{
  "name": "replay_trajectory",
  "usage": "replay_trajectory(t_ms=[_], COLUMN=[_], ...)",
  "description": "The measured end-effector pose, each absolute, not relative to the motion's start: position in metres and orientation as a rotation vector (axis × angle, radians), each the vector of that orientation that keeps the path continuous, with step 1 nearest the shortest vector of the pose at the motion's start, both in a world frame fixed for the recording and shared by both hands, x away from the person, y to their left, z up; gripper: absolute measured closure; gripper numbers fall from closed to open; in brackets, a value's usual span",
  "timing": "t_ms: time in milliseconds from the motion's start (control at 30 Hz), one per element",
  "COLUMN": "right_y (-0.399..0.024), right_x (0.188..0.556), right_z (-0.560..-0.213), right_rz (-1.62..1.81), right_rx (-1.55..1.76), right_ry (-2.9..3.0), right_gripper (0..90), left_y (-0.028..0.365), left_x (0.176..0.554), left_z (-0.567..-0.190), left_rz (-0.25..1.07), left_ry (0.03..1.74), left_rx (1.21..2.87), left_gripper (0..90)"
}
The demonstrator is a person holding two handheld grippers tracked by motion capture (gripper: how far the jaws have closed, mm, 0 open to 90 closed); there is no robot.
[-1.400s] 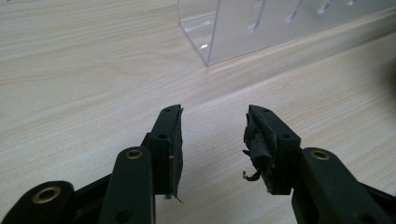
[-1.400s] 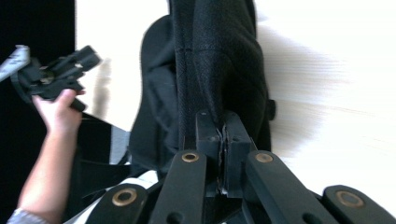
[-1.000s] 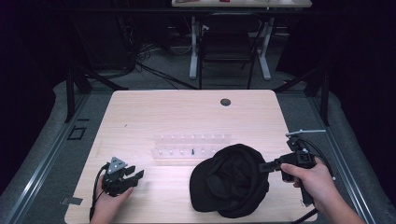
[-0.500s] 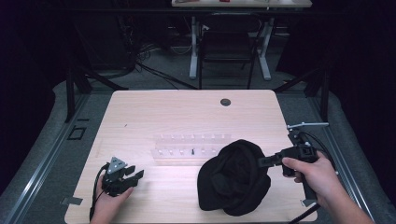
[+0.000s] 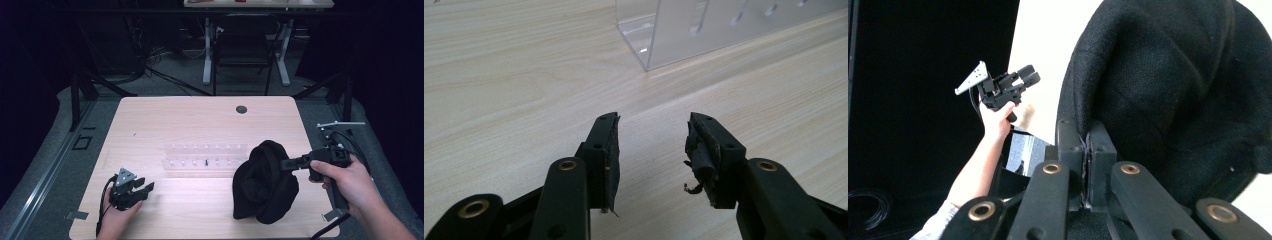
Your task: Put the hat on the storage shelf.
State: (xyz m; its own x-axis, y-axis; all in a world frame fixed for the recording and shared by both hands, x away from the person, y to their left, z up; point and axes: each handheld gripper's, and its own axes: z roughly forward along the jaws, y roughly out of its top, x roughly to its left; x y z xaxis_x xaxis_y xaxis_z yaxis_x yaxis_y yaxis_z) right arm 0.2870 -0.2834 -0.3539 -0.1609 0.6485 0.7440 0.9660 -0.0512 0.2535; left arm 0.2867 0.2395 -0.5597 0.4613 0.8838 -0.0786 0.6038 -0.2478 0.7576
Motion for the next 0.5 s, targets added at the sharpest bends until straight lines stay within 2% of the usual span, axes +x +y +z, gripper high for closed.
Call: replay_trajectory(t_ms=[500], right_y=[-0.301], right_x=[0.290], right_z=[-0.331], right_rz=[-1.192], right_rx=[-1.735], right_ry=[-1.793], right_gripper=[88.7], left_y=[0.239], left_x=[0.287], left_z=[-0.560], left_rz=[0.478], left_ry=[1.240], left_rx=[1.962], left_gripper=[51.9])
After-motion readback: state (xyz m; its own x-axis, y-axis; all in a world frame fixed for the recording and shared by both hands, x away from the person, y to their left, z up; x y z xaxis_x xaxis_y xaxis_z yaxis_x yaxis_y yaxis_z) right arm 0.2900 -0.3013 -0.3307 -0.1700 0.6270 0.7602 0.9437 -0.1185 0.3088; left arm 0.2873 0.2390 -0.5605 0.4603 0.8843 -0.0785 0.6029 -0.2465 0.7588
